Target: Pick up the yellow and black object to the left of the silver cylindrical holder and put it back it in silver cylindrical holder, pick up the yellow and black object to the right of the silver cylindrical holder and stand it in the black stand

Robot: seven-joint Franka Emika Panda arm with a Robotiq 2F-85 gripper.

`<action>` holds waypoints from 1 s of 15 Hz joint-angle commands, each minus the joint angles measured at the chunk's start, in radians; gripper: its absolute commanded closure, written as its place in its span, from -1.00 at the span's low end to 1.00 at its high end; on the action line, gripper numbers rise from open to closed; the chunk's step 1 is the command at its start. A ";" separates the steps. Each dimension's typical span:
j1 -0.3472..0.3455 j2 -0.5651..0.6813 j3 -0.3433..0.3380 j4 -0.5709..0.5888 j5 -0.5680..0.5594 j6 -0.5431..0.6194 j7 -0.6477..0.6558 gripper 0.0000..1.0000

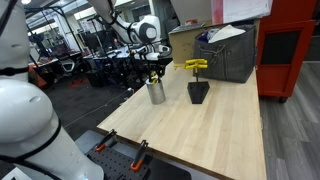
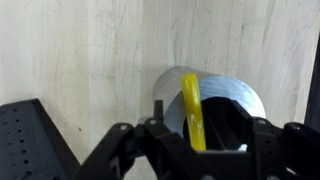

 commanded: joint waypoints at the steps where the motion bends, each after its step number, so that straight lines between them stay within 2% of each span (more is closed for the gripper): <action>1: -0.014 -0.004 0.007 -0.007 -0.020 0.017 -0.002 0.31; 4: -0.023 -0.013 0.007 -0.012 -0.021 0.015 -0.001 0.72; 10: -0.025 -0.048 0.002 -0.018 -0.023 0.005 0.013 0.75; 15: -0.011 -0.123 -0.021 -0.054 -0.066 0.005 0.097 0.75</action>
